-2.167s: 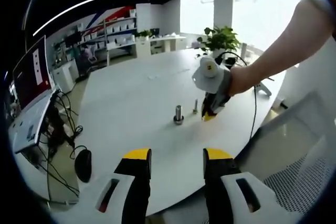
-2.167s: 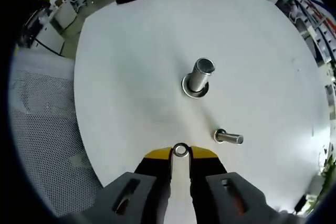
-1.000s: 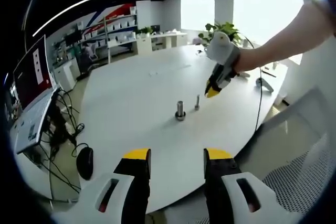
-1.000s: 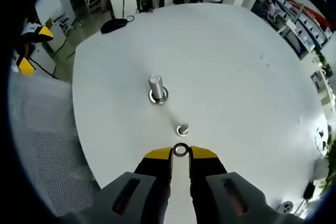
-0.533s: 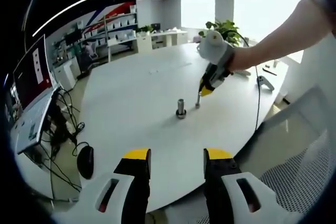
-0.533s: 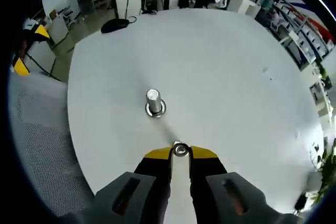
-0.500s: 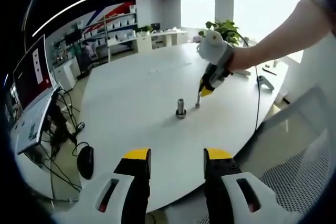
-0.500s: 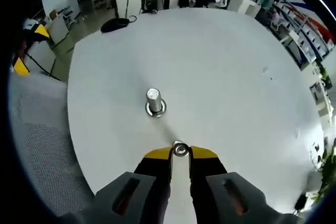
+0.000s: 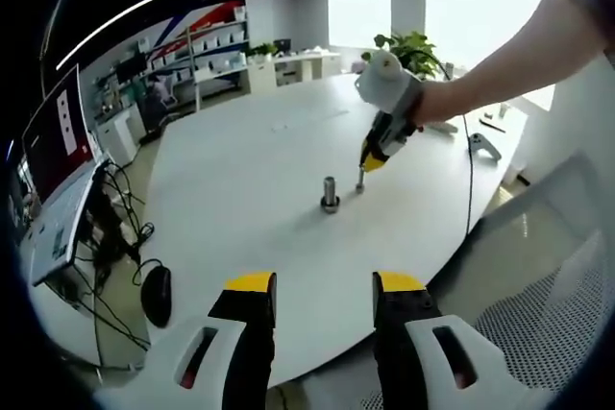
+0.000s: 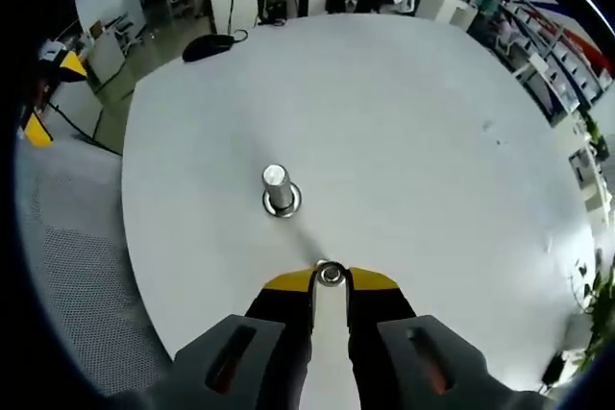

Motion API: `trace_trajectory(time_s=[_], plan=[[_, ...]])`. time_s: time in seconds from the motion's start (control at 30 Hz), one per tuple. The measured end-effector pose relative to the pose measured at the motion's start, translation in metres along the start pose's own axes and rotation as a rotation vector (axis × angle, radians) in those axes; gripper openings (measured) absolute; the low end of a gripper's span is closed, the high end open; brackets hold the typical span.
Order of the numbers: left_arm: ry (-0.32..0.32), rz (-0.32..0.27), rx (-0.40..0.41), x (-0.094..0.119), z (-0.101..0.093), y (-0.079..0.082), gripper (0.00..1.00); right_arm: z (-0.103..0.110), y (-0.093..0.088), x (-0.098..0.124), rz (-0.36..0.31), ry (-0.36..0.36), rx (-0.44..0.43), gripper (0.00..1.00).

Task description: Place the washer onto the threaded stud by aligning its center hole with the stud, sliding it down to the base, and recovering from edge contact or off-axis alignment until the washer reaches the visible bottom stop.

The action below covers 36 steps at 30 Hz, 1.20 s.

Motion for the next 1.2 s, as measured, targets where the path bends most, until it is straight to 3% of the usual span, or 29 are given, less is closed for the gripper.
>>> trace_trajectory(time_s=[0.43, 0.7, 0.93, 1.0, 1.2], plan=[[0.002, 0.019, -0.006, 0.000, 0.000, -0.002, 0.38, -0.003, -0.006, -0.022, 0.060, 0.031, 0.000, 0.14], [-0.020, 0.006, -0.001, 0.000, -0.004, -0.002, 0.38, 0.003, -0.020, -0.036, 0.110, 0.031, -0.040, 0.15], [-0.048, 0.003, -0.011, -0.001, -0.007, -0.001, 0.38, 0.007, -0.018, -0.039, 0.088, 0.002, -0.024, 0.16], [-0.056, 0.002, -0.010, 0.000, -0.007, -0.001, 0.38, 0.008, -0.018, -0.039, 0.087, -0.007, -0.054, 0.19], [-0.080, -0.005, -0.002, -0.001, -0.009, 0.000, 0.38, 0.015, -0.015, -0.028, 0.075, -0.020, -0.054, 0.22]])
Point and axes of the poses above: the point that each gripper's makers call its tool centre point, and the gripper's own axes: x roughly backward along the fingers, z roughly to its left, y roughly out of its top, the point moved 10 cm from there along x, roughly backward along the fingers, and after that the axes turned 15 degrees about -z, right-handed, at the moved point
